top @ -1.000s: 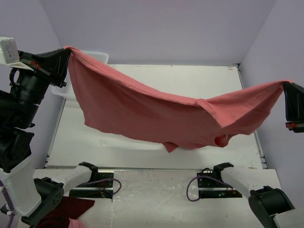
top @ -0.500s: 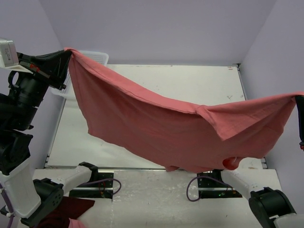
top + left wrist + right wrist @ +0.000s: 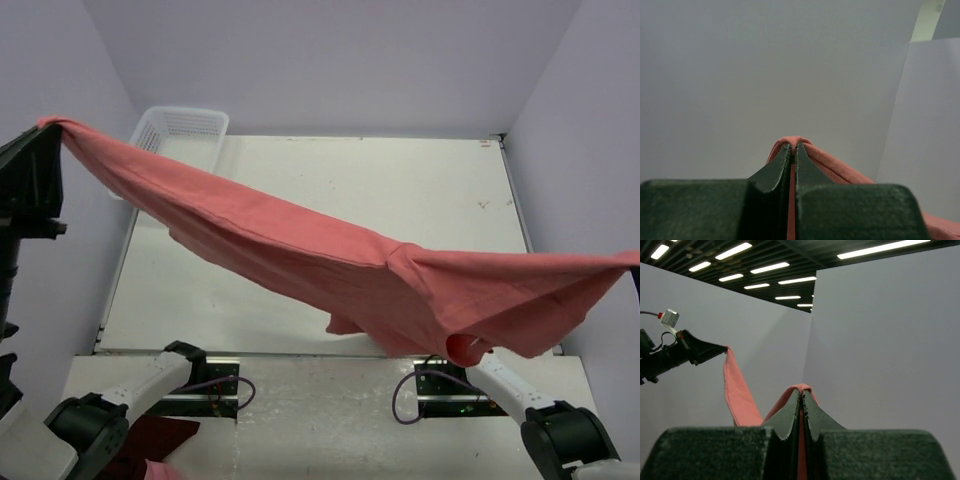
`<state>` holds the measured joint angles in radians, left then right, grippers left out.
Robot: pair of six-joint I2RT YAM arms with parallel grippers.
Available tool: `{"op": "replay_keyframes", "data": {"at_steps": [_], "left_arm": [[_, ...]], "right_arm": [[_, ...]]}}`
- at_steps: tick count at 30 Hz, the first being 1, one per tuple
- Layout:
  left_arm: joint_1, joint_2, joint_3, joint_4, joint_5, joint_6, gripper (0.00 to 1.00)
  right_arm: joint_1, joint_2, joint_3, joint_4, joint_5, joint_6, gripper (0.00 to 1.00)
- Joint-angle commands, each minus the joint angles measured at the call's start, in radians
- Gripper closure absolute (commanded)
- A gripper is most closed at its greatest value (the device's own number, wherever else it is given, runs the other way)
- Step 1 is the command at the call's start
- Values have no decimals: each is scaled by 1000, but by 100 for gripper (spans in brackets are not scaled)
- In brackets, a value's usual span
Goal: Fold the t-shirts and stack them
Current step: Flatten out the tshirt
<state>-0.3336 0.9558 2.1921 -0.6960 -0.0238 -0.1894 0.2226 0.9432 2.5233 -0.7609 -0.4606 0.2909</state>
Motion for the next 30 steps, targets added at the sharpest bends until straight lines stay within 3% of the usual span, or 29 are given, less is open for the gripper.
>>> {"op": "replay_keyframes", "data": {"at_steps": [1, 7, 12, 22, 27, 30], "left_arm": [[8, -26, 61, 81, -2, 28, 100], [8, -66, 64, 95, 4, 22, 100], [8, -22, 6, 95, -22, 22, 100], [8, 265, -262, 216, -100, 4, 100], [18, 406, -475, 351, -70, -38, 100], [28, 503, -583, 452, -48, -50, 100]], "right_arm": [[-19, -26, 17, 130, -145, 71, 100], [-34, -78, -27, 221, -222, 137, 100], [-35, -11, -38, 195, -202, 122, 100], [-35, 253, -173, 124, 91, -93, 100], [-38, 337, -415, 178, 295, -176, 100], [-71, 387, -549, 224, 309, -191, 100]]}}
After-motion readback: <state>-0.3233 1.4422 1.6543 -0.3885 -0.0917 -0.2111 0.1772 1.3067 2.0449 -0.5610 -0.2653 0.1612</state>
